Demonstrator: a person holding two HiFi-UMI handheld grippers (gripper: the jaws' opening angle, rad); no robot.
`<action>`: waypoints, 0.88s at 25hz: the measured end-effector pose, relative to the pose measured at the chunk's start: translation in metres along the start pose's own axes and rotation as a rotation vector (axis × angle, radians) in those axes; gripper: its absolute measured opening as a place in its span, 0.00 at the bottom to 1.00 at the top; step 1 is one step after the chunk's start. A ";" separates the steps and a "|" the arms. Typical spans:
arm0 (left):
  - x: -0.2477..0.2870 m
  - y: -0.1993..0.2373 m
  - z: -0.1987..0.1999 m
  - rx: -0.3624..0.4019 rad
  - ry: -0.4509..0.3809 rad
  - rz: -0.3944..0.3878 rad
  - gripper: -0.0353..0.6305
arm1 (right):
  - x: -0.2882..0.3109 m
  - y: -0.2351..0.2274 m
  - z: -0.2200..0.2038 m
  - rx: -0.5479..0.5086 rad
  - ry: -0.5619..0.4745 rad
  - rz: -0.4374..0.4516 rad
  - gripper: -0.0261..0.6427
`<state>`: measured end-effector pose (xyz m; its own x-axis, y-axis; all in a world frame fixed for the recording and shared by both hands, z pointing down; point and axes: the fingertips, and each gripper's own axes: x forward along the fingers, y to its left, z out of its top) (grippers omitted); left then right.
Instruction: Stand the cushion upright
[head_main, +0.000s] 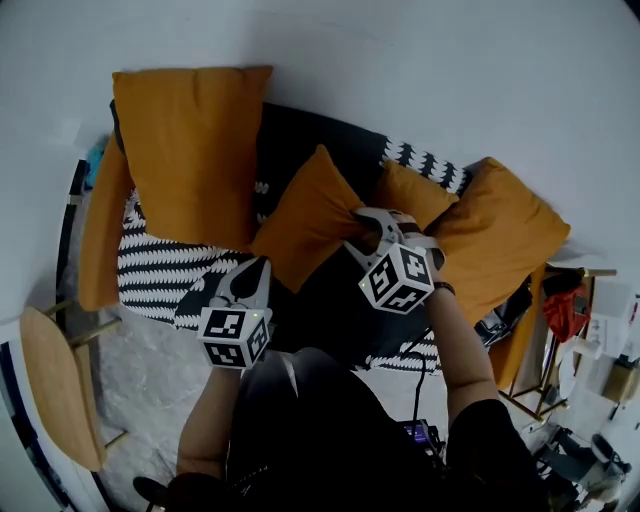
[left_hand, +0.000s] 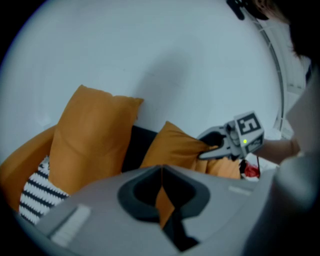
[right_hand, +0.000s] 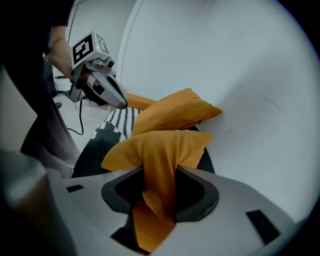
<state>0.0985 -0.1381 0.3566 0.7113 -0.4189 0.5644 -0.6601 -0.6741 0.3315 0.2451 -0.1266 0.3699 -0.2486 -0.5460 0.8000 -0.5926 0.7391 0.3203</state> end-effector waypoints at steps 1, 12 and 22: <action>0.003 -0.001 0.000 0.000 0.004 0.000 0.07 | 0.000 -0.002 -0.003 -0.002 -0.001 0.000 0.30; 0.033 -0.007 0.003 0.040 0.031 -0.001 0.07 | 0.016 -0.027 -0.028 -0.091 0.005 -0.046 0.32; 0.046 -0.001 0.002 0.061 0.037 0.011 0.07 | 0.049 -0.027 -0.037 -0.166 0.014 -0.051 0.35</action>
<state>0.1319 -0.1580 0.3807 0.6940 -0.4048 0.5954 -0.6510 -0.7060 0.2788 0.2772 -0.1585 0.4194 -0.2105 -0.5796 0.7873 -0.4689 0.7665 0.4389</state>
